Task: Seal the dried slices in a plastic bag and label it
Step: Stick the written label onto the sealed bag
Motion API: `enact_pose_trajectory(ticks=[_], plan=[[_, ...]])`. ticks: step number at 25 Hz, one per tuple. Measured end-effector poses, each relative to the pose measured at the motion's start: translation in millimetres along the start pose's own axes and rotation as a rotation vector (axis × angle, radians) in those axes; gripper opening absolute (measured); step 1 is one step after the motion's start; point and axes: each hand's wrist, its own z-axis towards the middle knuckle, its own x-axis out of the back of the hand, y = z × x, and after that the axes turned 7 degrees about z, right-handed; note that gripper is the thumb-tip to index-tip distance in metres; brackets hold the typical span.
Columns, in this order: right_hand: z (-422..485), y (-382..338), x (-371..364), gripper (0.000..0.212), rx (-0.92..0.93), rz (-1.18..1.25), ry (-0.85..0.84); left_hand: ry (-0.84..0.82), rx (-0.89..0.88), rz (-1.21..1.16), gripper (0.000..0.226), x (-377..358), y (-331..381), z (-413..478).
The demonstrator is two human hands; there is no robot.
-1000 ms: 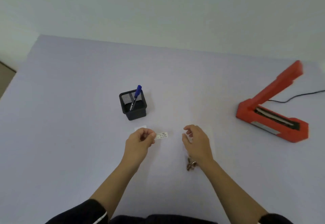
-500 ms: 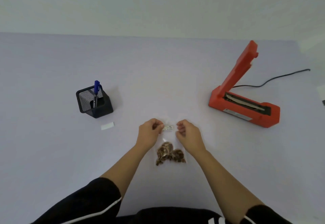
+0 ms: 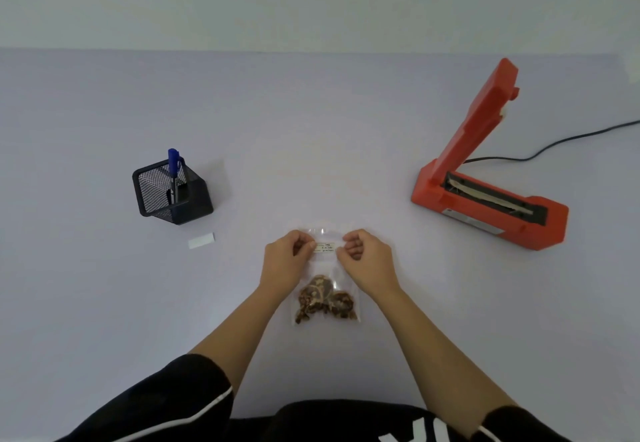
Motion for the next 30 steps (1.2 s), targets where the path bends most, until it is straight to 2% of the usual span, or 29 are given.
enact_pose_trajectory(ticks=[5, 10, 14, 18, 21, 24, 27, 30], plan=[[5, 1, -4, 0.018, -0.024, -0.008, 0.018, 0.033, -0.029, 0.027, 0.010, -5, 1, -4], [5, 0, -9, 0.019, -0.029, -0.030, 0.037, 0.080, -0.113, 0.157, 0.009, -11, -3, -4], [5, -1, -9, 0.018, -0.031, -0.032, 0.030, 0.157, -0.278, 0.291, 0.007, -15, -7, -10], [3, -2, -10, 0.016, -0.003, -0.068, 0.018, 0.082, -0.444, 0.456, 0.023, -13, -17, -14], [-5, 0, -10, 0.016, 0.168, -0.249, -0.073, 0.083, -0.554, 0.603, 0.041, -12, -27, -15], [-19, 10, -6, 0.030, 0.380, -0.516, -0.116, 0.049, -0.591, 0.638, 0.048, -8, -33, -16], [-32, 16, -1, 0.044, 0.426, -0.759, -0.127, 0.055, -0.597, 0.621, 0.051, -8, -37, -16], [-34, 16, -2, 0.048, 0.387, -0.798, -0.143, 0.066, -0.572, 0.622, 0.043, -8, -35, -16]])
